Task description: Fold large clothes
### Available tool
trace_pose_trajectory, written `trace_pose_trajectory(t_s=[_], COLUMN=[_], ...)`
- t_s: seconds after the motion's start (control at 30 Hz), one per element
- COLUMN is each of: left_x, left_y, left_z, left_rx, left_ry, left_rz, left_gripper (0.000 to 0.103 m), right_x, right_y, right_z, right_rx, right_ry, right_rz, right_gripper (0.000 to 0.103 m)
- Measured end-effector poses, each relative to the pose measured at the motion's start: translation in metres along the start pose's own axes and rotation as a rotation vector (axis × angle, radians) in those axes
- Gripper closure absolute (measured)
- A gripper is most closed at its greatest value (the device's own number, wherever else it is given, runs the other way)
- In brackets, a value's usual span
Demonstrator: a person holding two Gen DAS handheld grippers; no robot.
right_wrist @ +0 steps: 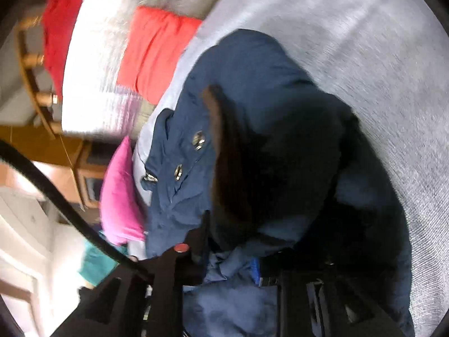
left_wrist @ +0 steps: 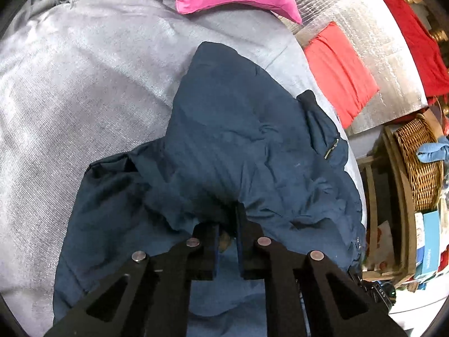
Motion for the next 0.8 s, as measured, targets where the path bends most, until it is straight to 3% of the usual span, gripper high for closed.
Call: trace_pose_trajectory(t_s=[0.07,0.17,0.3,0.37,0.47,0.53,0.6,0.8], left_x=[-0.001,-0.005,-0.008,-0.007,-0.003,-0.004,-0.008,-0.012], left_y=[0.001,0.001,-0.011,-0.016,-0.021,-0.023,-0.025,-0.047], left_z=[0.002,-0.001,-0.005,-0.001,0.008,0.004,-0.006,-0.011], left_rx=[-0.003,0.003,0.010,0.035,0.054,0.104,0.180,0.332], left_ry=[0.009,0.027,0.029,0.003,-0.033,-0.016,0.019,0.006], left_rz=[0.012,0.006,-0.064,-0.108,-0.139,-0.183,-0.237,-0.403], left_gripper=[0.084,0.070,0.072,0.087,0.088,0.087,0.082,0.080], right_x=[0.006,0.011,0.010,0.005,-0.006,-0.011,-0.010,-0.003], right_y=[-0.003,-0.006,-0.002,0.008,0.030,0.035,0.025,0.015], right_z=[0.006,0.004,0.001,0.004,0.016,0.013,0.001,0.000], right_rx=[0.015,0.021,0.006,-0.018,-0.052,-0.112,-0.172,-0.134], right_ry=[-0.015,-0.014,-0.030,-0.068,-0.156,-0.186,-0.156,-0.113], right_rz=[-0.028,-0.053,0.010,0.080,0.232,0.299,0.273,0.193], right_gripper=[0.062,0.061,0.065,0.079,0.081,0.081,0.078,0.077])
Point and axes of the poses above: each gripper's, at about its wrist camera, not at the fingertips, and z roughly against the way its jaws point, y to its left, x to its top, the point moved 5 cm from there along -z, roughly the way its jaws point, and after that the axes turned 14 degrees about -z, right-handed, at the moved point
